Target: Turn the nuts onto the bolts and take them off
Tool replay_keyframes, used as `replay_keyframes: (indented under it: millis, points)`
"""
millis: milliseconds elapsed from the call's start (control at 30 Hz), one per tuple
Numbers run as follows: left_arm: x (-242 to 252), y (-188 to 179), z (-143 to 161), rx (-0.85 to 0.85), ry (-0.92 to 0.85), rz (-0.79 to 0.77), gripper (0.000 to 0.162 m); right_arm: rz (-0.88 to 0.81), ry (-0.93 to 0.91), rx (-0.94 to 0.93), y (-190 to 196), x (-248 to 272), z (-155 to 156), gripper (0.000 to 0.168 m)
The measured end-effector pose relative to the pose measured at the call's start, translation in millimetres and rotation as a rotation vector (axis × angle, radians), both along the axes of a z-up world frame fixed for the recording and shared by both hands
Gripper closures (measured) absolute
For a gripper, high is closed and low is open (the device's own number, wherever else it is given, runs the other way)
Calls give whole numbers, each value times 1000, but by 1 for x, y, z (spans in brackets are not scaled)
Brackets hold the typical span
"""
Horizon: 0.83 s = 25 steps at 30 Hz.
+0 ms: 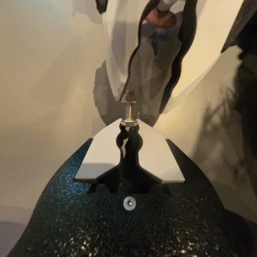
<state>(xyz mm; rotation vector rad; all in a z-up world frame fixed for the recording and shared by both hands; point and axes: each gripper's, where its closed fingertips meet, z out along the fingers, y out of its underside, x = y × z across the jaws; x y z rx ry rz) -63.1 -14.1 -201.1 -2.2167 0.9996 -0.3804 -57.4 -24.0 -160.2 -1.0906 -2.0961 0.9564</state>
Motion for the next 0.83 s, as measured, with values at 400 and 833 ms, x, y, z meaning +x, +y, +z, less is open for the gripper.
replay_keyframes:
  millis: [400, 833]
  points:
    - [7, -3, 1, -22, -1, -42, 151, 0, -92, 76, 2, 10, -13, 136]
    - [8, -3, 1, 18, -25, -65, 162, -48, -124, 10, 11, 18, -22, 140]
